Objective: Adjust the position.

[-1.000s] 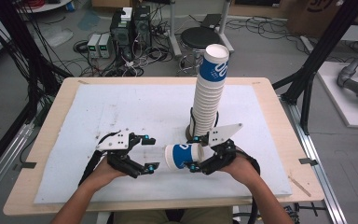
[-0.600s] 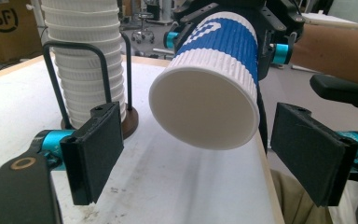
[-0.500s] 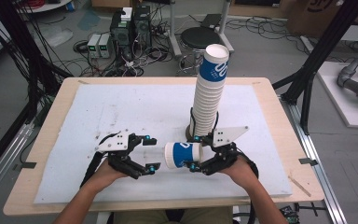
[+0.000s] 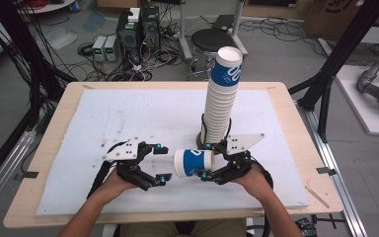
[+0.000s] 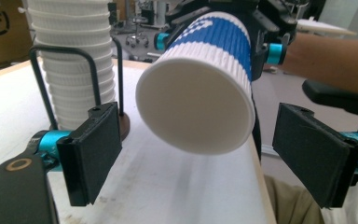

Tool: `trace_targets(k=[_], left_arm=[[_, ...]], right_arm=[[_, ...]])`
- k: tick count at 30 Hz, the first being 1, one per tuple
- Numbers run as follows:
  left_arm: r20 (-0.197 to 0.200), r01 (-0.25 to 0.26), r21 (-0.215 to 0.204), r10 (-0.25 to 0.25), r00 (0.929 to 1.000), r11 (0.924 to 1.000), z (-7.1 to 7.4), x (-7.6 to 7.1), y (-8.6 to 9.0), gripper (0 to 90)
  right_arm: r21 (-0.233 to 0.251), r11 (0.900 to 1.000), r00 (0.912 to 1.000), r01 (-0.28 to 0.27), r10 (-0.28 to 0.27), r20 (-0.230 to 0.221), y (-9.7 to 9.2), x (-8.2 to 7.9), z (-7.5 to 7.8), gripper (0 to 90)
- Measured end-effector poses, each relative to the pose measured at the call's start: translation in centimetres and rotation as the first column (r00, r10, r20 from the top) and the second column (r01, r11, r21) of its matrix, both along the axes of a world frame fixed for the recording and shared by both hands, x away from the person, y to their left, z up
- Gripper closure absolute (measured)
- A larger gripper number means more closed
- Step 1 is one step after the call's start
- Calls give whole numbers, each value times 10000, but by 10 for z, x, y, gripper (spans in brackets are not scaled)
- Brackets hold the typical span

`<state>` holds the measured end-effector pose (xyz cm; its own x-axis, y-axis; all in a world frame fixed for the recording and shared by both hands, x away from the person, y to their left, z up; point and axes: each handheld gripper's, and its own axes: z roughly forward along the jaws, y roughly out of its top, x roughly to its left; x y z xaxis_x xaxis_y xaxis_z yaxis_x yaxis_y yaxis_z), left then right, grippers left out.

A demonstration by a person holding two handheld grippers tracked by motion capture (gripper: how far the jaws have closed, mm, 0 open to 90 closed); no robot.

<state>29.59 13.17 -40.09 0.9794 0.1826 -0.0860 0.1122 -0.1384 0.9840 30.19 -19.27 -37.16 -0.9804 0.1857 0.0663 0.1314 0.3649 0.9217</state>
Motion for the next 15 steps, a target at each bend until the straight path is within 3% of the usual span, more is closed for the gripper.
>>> trace_targets(k=[15], left_arm=[[-149, 482, -270, -486, 9987, 9985, 1, 4, -12, 151]], right_arm=[[285, 9993, 9993, -242, 250, -273, 4, 1, -2, 281]])
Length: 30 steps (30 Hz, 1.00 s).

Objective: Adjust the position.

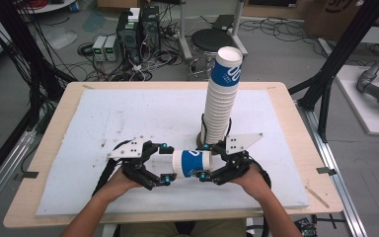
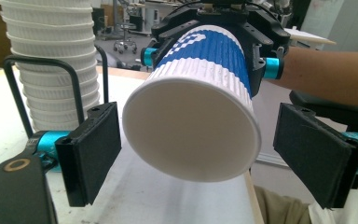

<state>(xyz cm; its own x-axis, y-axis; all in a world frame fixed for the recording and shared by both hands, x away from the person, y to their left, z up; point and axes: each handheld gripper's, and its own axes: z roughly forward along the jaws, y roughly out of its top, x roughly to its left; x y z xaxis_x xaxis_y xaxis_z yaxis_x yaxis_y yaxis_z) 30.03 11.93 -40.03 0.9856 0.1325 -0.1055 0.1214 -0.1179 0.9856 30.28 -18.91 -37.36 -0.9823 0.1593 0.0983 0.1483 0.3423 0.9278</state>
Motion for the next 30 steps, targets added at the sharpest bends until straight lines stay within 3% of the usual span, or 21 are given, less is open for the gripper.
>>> trace_targets(k=[13, 18, 30], left_arm=[[-218, 308, 99, -306, 9993, 9995, -4, 3, -8, 152], [-326, 363, -60, -364, 9988, 9993, -4, 4, -6, 192], [-27, 310, 267, -309, 9995, 9992, 1, 4, -3, 266]], right_arm=[[433, 9986, 9990, -315, 329, -314, 4, 2, -3, 282], [538, 9981, 9984, -299, 324, -465, 4, 1, -4, 285], [421, 9988, 9981, -265, 287, -536, 5, 2, -4, 295]])
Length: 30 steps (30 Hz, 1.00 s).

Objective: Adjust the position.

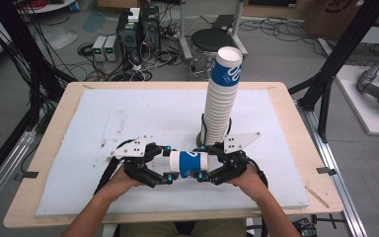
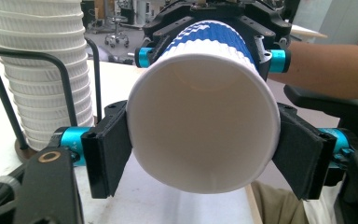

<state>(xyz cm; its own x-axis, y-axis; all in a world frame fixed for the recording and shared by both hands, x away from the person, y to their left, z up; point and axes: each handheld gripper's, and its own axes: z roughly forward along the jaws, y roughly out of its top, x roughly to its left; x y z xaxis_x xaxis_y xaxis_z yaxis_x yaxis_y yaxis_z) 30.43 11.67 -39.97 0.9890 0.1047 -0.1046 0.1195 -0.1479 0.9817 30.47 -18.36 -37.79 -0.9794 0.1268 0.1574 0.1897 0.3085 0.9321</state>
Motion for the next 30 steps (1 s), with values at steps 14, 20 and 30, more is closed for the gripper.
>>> trace_targets(k=[14, 20, 30], left_arm=[[-37, -237, 356, 238, 9997, 9991, 5, 2, 7, 271], [211, -435, 1427, 409, 9989, 9888, 14, 1, 4, 270], [701, -558, 3631, 324, 9970, 9301, 38, 3, -6, 270]], right_arm=[[-33, 9989, 9988, 460, -460, 179, -6, 0, 12, 204], [-953, 9915, 9913, 884, -782, 1060, -9, -2, 20, 204], [-3101, 9446, 9690, 1077, -300, 2452, 6, -7, 35, 205]])
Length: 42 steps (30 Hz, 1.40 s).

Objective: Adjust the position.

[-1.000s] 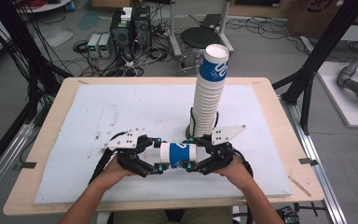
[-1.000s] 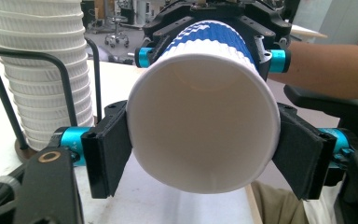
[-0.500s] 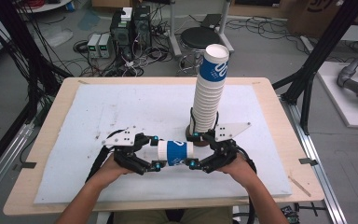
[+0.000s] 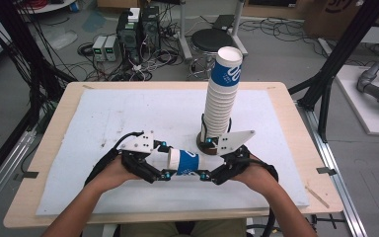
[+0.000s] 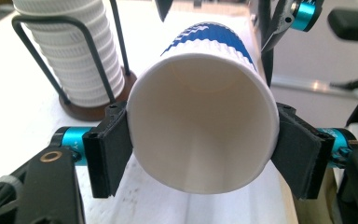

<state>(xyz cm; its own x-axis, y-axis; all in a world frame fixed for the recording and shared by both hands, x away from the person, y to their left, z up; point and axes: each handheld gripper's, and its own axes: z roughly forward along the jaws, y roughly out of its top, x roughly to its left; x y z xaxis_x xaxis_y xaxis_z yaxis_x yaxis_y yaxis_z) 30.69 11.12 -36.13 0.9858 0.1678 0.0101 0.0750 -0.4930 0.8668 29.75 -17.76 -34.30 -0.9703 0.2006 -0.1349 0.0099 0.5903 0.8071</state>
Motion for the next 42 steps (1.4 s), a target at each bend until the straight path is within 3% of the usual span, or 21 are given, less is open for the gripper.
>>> trace_targets(k=[5, 8, 14, 21, 30, 37, 39, 40, 42], left_arm=[[-30, 7, 621, -5, 10000, 9981, 9, 2, -5, 270], [-79, 142, 884, -136, 9999, 9960, 13, 3, -8, 278], [-139, 173, 1257, -157, 9998, 9919, 16, 3, -13, 279], [-208, 100, 1997, -60, 9998, 9798, 22, 5, -21, 278], [-379, 138, 2528, -44, 9993, 9674, 22, 8, -28, 277], [-349, 134, 2754, -40, 9994, 9612, 21, 7, -34, 277], [-326, 127, 2915, -34, 9995, 9565, 21, 6, -36, 277], [-294, 104, 3039, -15, 9996, 9527, 21, 6, -37, 277], [-263, 75, 3167, 9, 9997, 9485, 20, 6, -39, 278]], right_arm=[[-356, 9993, 9999, -75, 79, 124, 7, 0, 4, 205], [-772, 9970, 9996, -108, 128, 248, 11, 0, 5, 204], [-1134, 9932, 9992, -279, 310, 258, 20, 1, 3, 204], [-1689, 9848, 9988, -396, 440, 229, 28, 2, 3, 204], [-2429, 9688, 9984, -488, 540, 147, 39, 3, -5, 205], [-2988, 9534, 9971, -419, 591, 489, 48, 4, -9, 205], [-3149, 9483, 9972, -396, 577, 485, 51, 3, -10, 205], [-3326, 9429, 9994, -193, 275, 200, 52, 0, -10, 206], [-3345, 9414, 9959, -431, 671, 605, 55, 4, -11, 208]])
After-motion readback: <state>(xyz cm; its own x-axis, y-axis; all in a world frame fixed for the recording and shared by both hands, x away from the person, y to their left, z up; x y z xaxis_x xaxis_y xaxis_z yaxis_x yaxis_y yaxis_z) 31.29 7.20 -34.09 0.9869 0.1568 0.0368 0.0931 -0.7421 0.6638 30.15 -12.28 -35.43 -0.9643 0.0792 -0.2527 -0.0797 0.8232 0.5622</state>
